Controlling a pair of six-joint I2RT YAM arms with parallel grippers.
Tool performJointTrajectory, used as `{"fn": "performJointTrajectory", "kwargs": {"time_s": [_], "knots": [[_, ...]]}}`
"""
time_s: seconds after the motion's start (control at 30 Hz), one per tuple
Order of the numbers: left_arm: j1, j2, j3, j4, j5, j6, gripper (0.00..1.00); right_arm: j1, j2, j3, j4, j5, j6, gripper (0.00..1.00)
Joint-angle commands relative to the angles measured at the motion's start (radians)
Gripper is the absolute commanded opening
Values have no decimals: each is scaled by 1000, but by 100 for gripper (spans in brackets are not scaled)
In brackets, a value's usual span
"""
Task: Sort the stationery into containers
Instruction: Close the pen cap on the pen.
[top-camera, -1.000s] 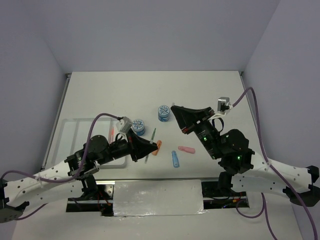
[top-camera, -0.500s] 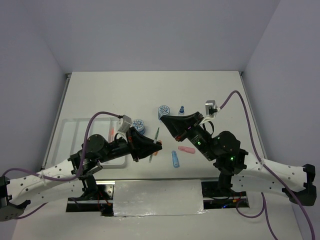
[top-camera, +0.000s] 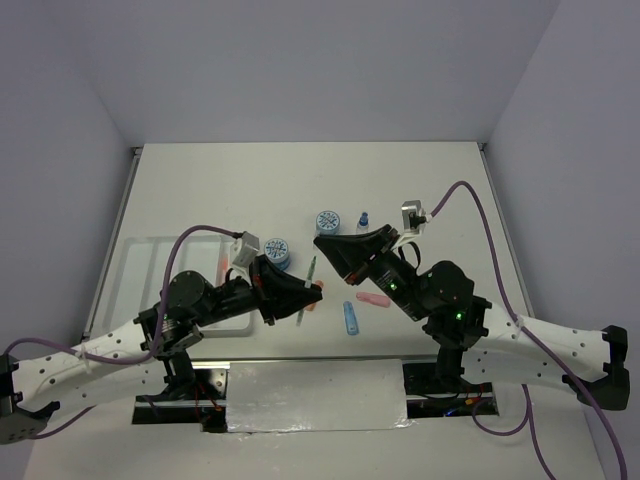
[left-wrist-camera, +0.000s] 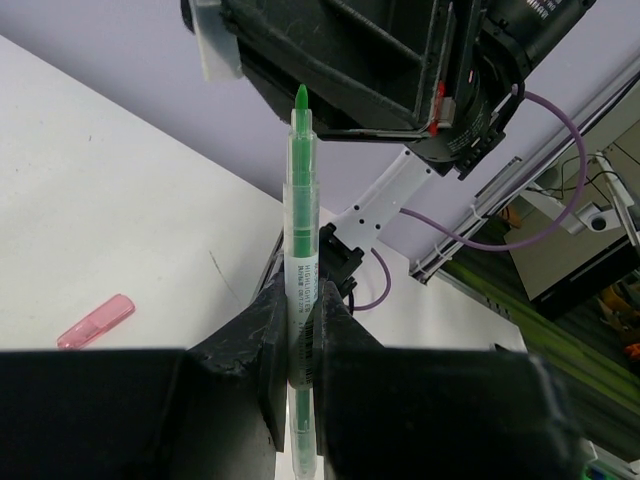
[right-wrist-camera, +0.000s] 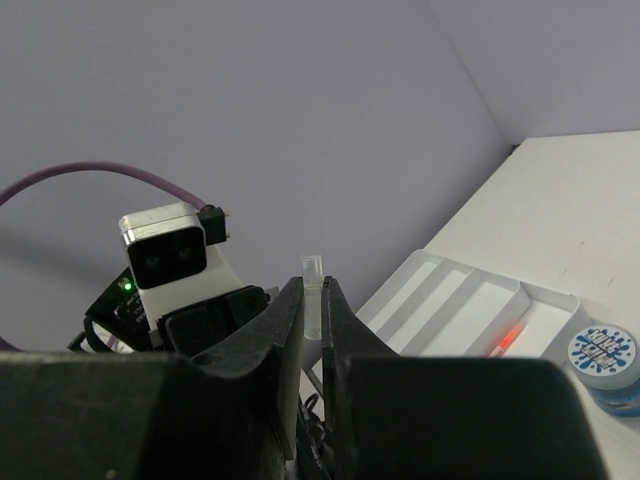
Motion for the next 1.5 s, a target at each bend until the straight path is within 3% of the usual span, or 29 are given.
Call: {"fn": "performJointTrajectory", "kwargs": {"time_s": [0.0,0.3,1.47], "knots": [[-3,-5,-19,48,-9,23,0,1,-20,37,40,-27,0,0],[-3,6,-13,42,-23,25,0,2,-20,17,70,-90,7,0],[-3,-54,-16,-13,-79,42,0,1,28,-12,127,-103,5,0]]}}
